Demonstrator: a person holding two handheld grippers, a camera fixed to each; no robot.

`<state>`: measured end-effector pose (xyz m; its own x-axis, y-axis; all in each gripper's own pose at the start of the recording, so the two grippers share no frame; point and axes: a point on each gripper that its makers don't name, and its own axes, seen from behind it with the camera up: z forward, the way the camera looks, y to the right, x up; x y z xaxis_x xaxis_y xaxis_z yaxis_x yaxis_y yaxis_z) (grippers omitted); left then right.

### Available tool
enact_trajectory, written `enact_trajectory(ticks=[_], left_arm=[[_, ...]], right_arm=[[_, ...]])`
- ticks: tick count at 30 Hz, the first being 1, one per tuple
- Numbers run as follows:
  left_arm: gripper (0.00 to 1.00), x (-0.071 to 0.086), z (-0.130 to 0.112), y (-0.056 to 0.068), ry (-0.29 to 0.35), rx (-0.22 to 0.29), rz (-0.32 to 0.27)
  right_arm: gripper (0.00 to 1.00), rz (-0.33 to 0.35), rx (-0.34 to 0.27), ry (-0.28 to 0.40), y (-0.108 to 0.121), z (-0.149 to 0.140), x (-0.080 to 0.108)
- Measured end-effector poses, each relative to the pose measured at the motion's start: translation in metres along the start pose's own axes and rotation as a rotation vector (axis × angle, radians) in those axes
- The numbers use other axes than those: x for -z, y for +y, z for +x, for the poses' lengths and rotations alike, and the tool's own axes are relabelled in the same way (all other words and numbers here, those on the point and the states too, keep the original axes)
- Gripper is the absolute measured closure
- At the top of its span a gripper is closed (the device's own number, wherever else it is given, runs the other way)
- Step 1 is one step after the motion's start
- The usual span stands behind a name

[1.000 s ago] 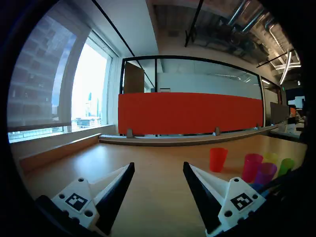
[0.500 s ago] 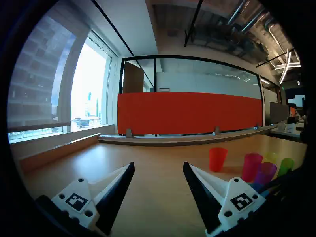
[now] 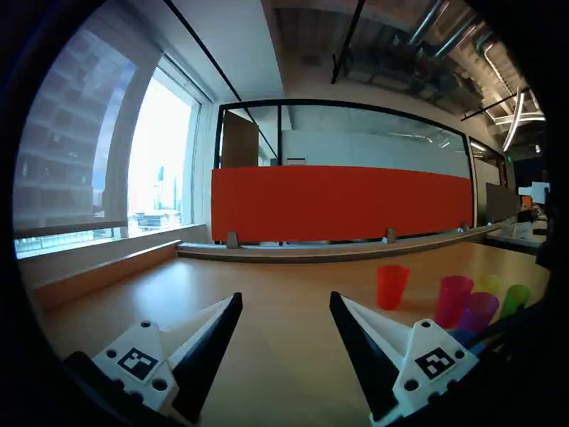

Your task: Pour water

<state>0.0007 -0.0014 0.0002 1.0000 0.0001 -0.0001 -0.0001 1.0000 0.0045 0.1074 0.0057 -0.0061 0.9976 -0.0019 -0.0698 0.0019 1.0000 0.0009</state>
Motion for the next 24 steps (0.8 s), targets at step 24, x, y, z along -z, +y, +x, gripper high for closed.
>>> enact_trajectory(ticks=[24], left_arm=[[0.09,0.0,0.0,0.0,0.0,0.0,0.0]], right_arm=[[0.0,-0.003,-0.016,0.01,0.004,-0.066,0.002]])
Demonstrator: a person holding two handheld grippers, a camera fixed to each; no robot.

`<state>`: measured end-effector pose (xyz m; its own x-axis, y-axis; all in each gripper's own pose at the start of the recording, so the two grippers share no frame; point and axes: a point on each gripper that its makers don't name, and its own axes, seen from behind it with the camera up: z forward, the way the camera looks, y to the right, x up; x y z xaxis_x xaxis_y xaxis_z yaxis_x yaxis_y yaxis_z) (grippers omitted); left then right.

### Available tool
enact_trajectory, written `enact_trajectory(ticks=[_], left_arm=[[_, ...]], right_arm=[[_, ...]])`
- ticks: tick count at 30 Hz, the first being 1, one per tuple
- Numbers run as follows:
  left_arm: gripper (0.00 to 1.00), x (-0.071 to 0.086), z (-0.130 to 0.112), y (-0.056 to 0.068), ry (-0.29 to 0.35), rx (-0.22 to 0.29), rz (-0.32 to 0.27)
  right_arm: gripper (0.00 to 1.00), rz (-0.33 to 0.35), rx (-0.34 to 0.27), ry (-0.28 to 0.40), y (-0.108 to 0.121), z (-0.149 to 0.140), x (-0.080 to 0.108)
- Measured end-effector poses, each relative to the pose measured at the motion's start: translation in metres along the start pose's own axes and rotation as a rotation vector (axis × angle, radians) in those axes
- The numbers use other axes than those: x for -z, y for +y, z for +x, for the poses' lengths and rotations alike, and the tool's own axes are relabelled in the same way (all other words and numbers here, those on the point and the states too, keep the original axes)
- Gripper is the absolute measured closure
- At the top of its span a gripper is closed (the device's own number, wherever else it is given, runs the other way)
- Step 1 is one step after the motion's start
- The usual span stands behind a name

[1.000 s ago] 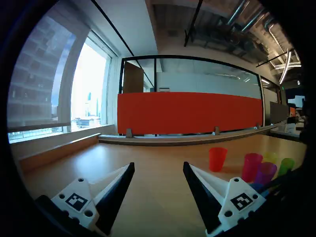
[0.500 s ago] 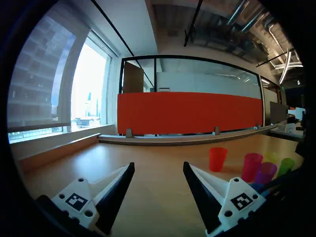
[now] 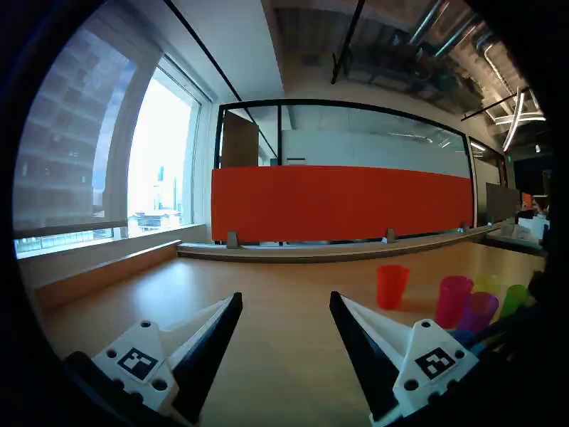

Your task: Pour water

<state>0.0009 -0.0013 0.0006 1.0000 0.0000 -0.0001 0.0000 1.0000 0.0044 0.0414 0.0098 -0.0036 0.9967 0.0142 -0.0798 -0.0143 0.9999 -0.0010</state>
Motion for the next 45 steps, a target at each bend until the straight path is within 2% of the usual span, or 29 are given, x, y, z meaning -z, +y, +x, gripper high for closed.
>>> enact_trajectory(ticks=[9,17,45], left_arm=[[0.09,0.0,0.0,0.0,0.0,0.0,0.0],[0.09,0.0,0.0,0.0,0.0,0.0,0.0],[0.09,0.0,0.0,-0.001,0.0,0.0,0.0]], right_arm=[[0.01,0.014,-0.007,-0.026,-0.004,-0.022,0.001],[0.0,-0.007,0.004,-0.056,0.001,-0.037,-0.001],[0.01,0.005,0.016,-0.079,-0.009,-0.04,0.001]])
